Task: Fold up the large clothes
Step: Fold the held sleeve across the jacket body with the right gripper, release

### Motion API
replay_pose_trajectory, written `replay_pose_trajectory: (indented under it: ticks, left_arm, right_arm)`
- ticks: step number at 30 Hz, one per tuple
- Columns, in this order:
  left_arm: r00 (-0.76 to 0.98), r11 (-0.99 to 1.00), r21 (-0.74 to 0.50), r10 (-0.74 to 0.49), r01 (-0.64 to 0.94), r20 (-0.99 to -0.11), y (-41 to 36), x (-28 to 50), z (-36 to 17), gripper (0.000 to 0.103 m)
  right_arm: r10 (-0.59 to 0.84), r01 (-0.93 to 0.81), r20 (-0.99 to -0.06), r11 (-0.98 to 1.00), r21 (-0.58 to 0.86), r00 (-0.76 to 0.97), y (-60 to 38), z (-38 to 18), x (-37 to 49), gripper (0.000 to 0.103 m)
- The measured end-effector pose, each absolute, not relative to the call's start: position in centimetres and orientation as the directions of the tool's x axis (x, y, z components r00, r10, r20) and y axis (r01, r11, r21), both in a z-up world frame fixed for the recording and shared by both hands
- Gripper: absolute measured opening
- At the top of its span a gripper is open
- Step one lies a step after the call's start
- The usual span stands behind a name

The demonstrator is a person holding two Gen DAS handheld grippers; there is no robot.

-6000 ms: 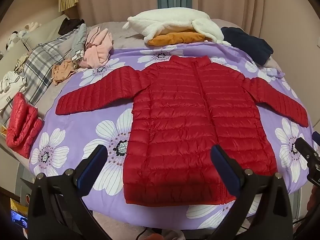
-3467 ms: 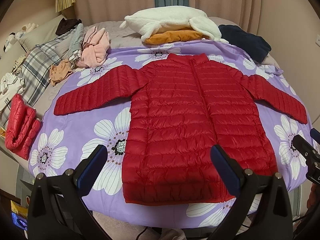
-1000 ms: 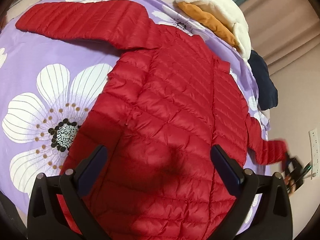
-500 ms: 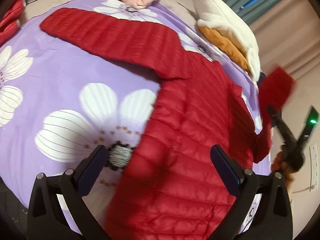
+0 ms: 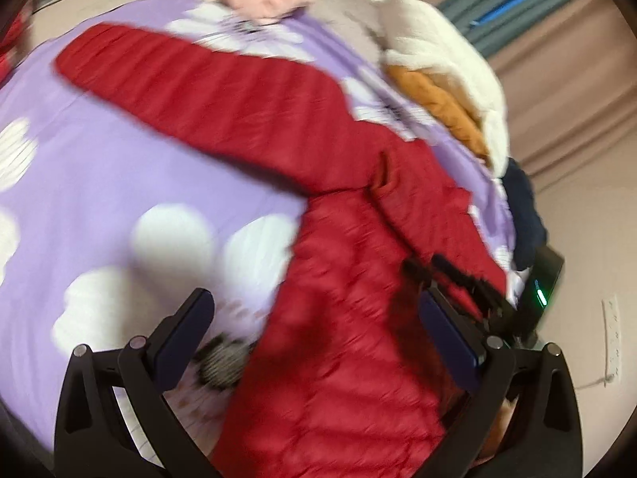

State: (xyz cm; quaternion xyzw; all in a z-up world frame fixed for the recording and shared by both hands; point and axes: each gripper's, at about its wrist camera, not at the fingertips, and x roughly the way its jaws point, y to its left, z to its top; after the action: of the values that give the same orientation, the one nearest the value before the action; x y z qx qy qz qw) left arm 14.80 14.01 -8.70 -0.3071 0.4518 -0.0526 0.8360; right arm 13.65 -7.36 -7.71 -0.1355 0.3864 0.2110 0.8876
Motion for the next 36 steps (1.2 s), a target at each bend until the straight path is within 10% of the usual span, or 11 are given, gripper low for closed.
replay_pose_trajectory:
  ticks: [6, 15, 24, 27, 31, 36]
  left_arm:
    - [0.571, 0.773, -0.634, -0.513, -0.017, -0.641, 9.2, 20.2, -7.2, 0.100]
    - [0.510, 0.783, -0.609, -0.577, 0.125, -0.638, 2.3, 27.2, -8.3, 0.044]
    - [0.407, 0.844, -0.536, -0.483, -0.022, -0.776, 2.3, 29.9, -15.6, 0.029]
    - [0.415, 0.836, -0.549, -0.499, -0.002, -0.761, 2.9, 29.4, -14.8, 0.034]
    - [0.493, 0.821, -0.571, -0.497, 0.001, -0.714, 6.1, 26.4, -12.0, 0.083]
    - [0.634, 0.761, -0.641, -0.449, -0.098, -0.630, 15.0, 21.4, -10.4, 0.086]
  right_arm:
    - [0.385, -0.452, -0.650, 0.889, 0.071, 0.655, -14.3, -4.2, 11.2, 0.055]
    - [0.217, -0.040, -0.682, 0.963, 0.265, 0.698, -26.2, -7.2, 14.4, 0.034]
    - [0.208, 0.061, -0.759, 0.949, 0.310, 0.618, -28.4, -11.5, 14.7, 0.030]
    - [0.183, 0.069, -0.772, 0.957, 0.281, 0.609, -27.9, -11.1, 14.9, 0.030]
    - [0.232, 0.067, -0.737, 0.934, 0.351, 0.635, -28.3, -9.4, 13.5, 0.030]
    - [0.292, 0.041, -0.682, 0.903, 0.427, 0.671, -28.6, -8.0, 10.6, 0.030]
